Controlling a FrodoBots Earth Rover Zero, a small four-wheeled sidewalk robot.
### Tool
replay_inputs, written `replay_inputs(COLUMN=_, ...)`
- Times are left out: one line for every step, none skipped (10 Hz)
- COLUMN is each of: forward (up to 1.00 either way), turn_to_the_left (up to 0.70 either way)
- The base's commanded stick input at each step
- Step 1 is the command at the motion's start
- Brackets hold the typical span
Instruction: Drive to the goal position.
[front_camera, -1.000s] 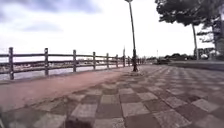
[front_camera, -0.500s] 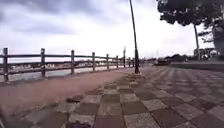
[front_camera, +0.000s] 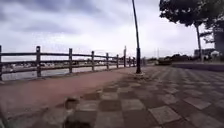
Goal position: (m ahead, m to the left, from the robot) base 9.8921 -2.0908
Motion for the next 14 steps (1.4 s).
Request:
replay_inputs(forward=0.7, turn_to_the_left=0.02)
replay_inputs(forward=0.7, turn_to_the_left=0.02)
replay_inputs(forward=0.7, turn_to_the_left=0.02)
replay_inputs(forward=0.7, turn_to_the_left=0.03)
replay_inputs(forward=0.7, turn_to_the_left=0.03)
replay_inputs(forward=0.7, turn_to_the_left=0.03)
replay_inputs(forward=0.7, turn_to_the_left=0.03)
replay_inputs(forward=0.7, turn_to_the_left=0.03)
replay_inputs(forward=0.7, turn_to_the_left=0.03)
replay_inputs(forward=0.7, turn_to_the_left=0.03)
replay_inputs(forward=0.7, turn_to_the_left=0.03)
replay_inputs(forward=0.7, turn_to_the_left=0.03)
replay_inputs(forward=0.7, turn_to_the_left=0.03)
replay_inputs(forward=0.7, turn_to_the_left=0.03)
